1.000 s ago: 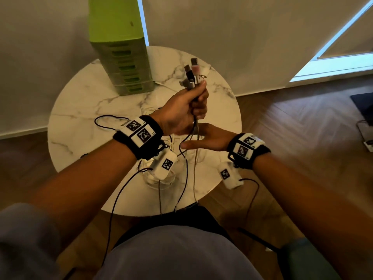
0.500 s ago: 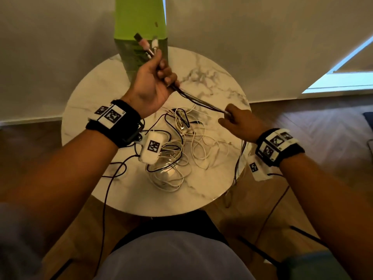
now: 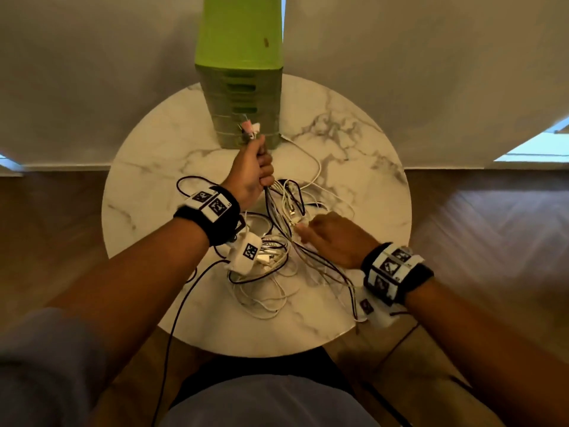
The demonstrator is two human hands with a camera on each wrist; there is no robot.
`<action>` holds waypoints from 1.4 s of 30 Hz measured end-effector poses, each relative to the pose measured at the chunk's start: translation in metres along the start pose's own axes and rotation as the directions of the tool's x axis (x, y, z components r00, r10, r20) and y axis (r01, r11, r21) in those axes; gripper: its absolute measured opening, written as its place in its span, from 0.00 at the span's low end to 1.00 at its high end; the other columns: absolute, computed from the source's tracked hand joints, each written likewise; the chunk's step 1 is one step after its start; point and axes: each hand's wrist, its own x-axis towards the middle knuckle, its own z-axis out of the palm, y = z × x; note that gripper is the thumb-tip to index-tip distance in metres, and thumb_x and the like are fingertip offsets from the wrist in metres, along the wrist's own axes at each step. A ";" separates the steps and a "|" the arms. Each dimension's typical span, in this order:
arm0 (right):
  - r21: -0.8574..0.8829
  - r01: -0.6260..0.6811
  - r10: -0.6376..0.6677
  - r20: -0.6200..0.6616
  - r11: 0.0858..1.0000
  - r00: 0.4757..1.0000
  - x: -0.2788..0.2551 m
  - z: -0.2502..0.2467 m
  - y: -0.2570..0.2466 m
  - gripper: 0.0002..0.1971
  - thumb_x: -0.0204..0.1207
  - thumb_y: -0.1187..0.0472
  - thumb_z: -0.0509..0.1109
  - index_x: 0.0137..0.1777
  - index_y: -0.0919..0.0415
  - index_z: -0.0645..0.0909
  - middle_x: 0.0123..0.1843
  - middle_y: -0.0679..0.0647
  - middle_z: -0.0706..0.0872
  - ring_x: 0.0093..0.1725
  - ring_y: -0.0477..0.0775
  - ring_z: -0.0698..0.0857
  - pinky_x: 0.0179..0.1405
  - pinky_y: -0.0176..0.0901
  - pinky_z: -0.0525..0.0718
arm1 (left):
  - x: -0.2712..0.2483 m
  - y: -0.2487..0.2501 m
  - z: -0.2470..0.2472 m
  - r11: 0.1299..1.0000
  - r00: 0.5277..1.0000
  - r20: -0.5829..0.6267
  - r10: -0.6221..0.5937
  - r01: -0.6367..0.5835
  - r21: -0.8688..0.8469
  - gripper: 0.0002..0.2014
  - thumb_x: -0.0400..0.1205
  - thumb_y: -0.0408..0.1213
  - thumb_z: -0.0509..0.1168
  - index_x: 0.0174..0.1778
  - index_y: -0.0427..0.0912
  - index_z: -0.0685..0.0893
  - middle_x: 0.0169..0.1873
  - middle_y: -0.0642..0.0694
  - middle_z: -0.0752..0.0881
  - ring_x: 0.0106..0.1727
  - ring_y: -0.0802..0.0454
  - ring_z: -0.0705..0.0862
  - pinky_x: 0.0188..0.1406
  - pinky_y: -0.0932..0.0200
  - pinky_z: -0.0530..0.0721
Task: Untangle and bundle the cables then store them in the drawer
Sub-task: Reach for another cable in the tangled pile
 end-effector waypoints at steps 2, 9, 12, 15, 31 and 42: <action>0.114 -0.073 0.082 -0.073 0.991 0.994 0.028 -0.035 0.021 0.36 0.85 0.32 0.45 0.45 0.56 0.88 0.46 0.54 0.89 0.47 0.54 0.86 0.53 0.53 0.83 | 0.011 -0.003 0.000 0.998 0.999 0.021 -0.050 0.049 0.045 0.19 0.91 0.44 0.52 0.32 0.51 0.64 0.20 0.56 0.61 0.19 0.60 0.55 0.24 0.60 0.49; 0.116 -0.297 0.309 -0.101 0.948 0.946 0.158 -0.065 0.096 0.16 0.84 0.54 0.66 0.65 0.63 0.78 0.62 0.63 0.86 0.62 0.65 0.82 0.56 0.49 0.77 | 0.042 -0.015 0.002 0.989 0.993 0.032 -0.114 0.110 0.097 0.20 0.91 0.41 0.53 0.31 0.51 0.62 0.19 0.57 0.59 0.19 0.59 0.55 0.20 0.62 0.52; 0.078 -0.372 0.378 -0.081 0.925 0.922 0.194 -0.050 0.109 0.24 0.83 0.55 0.68 0.74 0.66 0.70 0.70 0.68 0.79 0.69 0.69 0.77 0.63 0.53 0.75 | 0.047 -0.019 -0.005 0.988 0.989 0.056 -0.138 0.133 0.078 0.21 0.91 0.43 0.54 0.30 0.52 0.62 0.20 0.57 0.58 0.20 0.59 0.55 0.18 0.63 0.55; -0.009 -0.414 0.412 -0.084 0.910 0.907 0.215 -0.035 0.116 0.27 0.82 0.55 0.68 0.76 0.67 0.67 0.73 0.69 0.73 0.70 0.71 0.76 0.64 0.56 0.75 | 0.047 -0.022 -0.010 0.986 0.986 0.070 -0.148 0.142 0.085 0.21 0.91 0.42 0.53 0.30 0.52 0.62 0.21 0.57 0.59 0.21 0.59 0.55 0.20 0.62 0.54; 0.871 0.197 0.203 -0.315 0.449 0.927 0.089 -0.118 0.059 0.12 0.90 0.59 0.57 0.46 0.61 0.76 0.28 0.51 0.67 0.30 0.55 0.77 0.53 0.57 0.88 | 0.026 -0.028 -0.009 0.988 0.993 0.028 -0.116 0.118 -0.103 0.17 0.90 0.36 0.53 0.33 0.49 0.65 0.23 0.54 0.59 0.21 0.59 0.58 0.24 0.62 0.57; 0.390 0.222 -0.041 -0.422 0.894 0.906 0.019 -0.063 -0.029 0.12 0.90 0.54 0.56 0.50 0.60 0.75 0.33 0.53 0.80 0.32 0.48 0.78 0.36 0.49 0.77 | -0.028 -0.020 0.013 0.985 0.993 0.072 0.094 -0.082 -0.150 0.11 0.81 0.42 0.66 0.38 0.50 0.71 0.23 0.56 0.64 0.24 0.59 0.61 0.30 0.58 0.55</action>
